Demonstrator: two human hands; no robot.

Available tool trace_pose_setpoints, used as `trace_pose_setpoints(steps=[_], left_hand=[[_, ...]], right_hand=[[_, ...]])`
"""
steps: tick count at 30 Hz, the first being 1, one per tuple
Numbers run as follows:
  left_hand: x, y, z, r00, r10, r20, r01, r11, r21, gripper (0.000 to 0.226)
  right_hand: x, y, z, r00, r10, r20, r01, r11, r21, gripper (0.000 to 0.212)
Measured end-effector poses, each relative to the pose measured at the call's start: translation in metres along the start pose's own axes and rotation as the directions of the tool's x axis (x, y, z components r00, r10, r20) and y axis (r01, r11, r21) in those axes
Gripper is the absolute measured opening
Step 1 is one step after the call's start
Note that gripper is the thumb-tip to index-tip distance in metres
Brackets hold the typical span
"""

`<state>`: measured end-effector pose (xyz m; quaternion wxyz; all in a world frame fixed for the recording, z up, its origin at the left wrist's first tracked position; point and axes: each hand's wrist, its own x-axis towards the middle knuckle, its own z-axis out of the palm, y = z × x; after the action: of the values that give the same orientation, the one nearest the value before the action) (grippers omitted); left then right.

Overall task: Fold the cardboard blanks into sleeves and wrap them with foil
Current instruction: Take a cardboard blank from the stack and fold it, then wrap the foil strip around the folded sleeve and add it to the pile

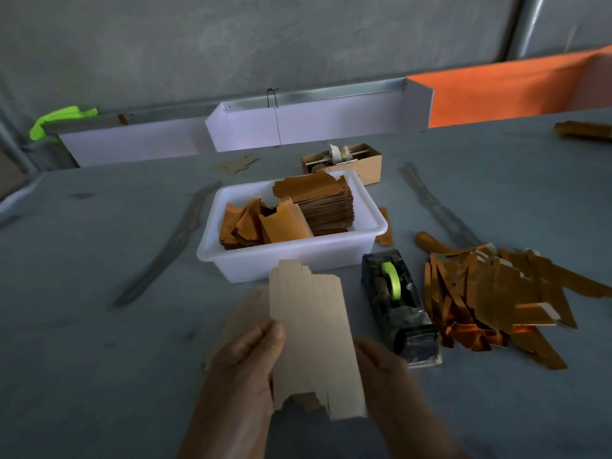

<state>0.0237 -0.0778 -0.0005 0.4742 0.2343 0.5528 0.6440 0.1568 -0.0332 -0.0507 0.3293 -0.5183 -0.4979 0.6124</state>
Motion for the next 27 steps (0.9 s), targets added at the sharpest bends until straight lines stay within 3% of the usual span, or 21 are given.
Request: trace_pose_setpoints(steps=[2,5,7,11,14,16,20,27], left_hand=[[0.001,-0.002,-0.001,1.000,-0.016,-0.003,0.016,1.000,-0.005,0.019],[-0.001,-0.002,0.003,0.998,-0.062,0.004,0.062,0.998,0.018,0.022],[-0.003,-0.004,0.008,0.996,-0.091,0.007,0.091,0.996,0.013,0.021],[-0.005,-0.002,0.011,0.995,-0.098,-0.003,0.098,0.995,0.008,0.018],[-0.006,-0.003,0.009,0.985,-0.061,0.161,0.046,0.994,0.097,0.011],[-0.007,-0.005,0.009,0.977,-0.058,0.206,0.027,0.988,0.151,0.026],[-0.007,-0.012,0.018,0.989,-0.002,0.148,-0.040,0.957,0.286,0.036],[-0.006,-0.028,0.025,0.993,0.110,0.042,-0.117,0.895,0.429,0.024]], right_hand=[[-0.005,-0.003,-0.011,0.987,0.138,0.089,-0.157,0.950,0.269,0.023],[-0.015,-0.006,-0.027,0.964,0.139,0.226,-0.223,0.884,0.411,0.029],[-0.016,-0.010,-0.026,0.966,0.094,0.239,-0.196,0.872,0.448,0.024],[-0.013,-0.012,-0.023,0.988,0.064,0.137,-0.118,0.890,0.440,0.007],[-0.012,-0.013,-0.023,0.993,0.059,0.107,-0.101,0.891,0.442,0.010],[-0.014,-0.013,-0.023,0.994,0.061,0.095,-0.097,0.892,0.443,0.011],[-0.015,-0.011,-0.027,0.998,0.023,0.053,-0.040,0.934,0.356,0.009],[-0.017,-0.008,-0.030,0.998,-0.007,-0.070,0.021,0.979,0.203,0.006]])
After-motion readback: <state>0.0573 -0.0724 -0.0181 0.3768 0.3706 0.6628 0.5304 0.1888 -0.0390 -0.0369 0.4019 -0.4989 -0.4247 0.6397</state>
